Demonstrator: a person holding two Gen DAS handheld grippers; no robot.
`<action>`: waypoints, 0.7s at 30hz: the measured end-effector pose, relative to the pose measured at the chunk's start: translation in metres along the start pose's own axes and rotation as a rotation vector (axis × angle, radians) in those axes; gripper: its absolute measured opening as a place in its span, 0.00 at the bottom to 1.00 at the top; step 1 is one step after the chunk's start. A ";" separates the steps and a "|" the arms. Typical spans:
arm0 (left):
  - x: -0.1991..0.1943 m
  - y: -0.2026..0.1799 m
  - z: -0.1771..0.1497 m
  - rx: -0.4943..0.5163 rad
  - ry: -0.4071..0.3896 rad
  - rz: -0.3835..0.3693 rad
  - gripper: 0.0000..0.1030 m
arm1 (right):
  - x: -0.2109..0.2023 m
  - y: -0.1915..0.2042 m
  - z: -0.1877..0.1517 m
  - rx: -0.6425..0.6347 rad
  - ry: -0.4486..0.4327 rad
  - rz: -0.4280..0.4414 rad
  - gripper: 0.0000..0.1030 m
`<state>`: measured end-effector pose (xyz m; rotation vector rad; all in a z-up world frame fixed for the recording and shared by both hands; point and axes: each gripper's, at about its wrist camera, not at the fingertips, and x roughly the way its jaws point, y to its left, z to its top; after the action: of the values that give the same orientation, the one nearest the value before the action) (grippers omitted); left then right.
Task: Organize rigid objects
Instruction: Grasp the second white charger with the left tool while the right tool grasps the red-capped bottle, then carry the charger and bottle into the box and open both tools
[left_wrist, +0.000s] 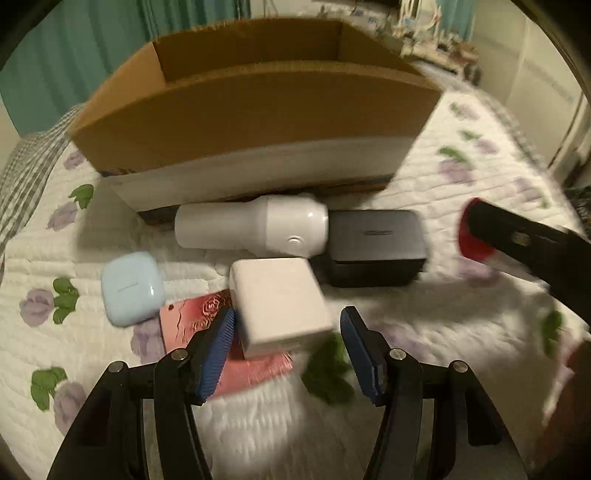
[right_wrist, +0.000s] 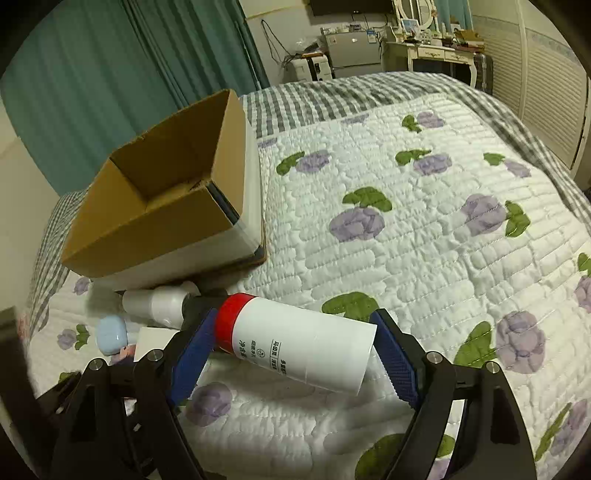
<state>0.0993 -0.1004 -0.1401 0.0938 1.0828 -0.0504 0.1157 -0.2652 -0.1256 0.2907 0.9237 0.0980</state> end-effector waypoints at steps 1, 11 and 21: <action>0.007 0.000 0.003 -0.004 0.010 0.020 0.60 | 0.001 0.000 -0.001 0.002 0.006 0.004 0.81; -0.002 0.014 -0.002 -0.034 -0.035 -0.061 0.54 | 0.005 0.002 -0.007 -0.008 0.020 0.020 0.81; -0.063 0.047 -0.031 -0.053 -0.107 -0.116 0.51 | -0.047 0.022 -0.005 -0.079 -0.060 0.022 0.81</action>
<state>0.0467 -0.0507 -0.0968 -0.0194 0.9816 -0.1293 0.0846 -0.2525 -0.0856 0.2293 0.8546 0.1452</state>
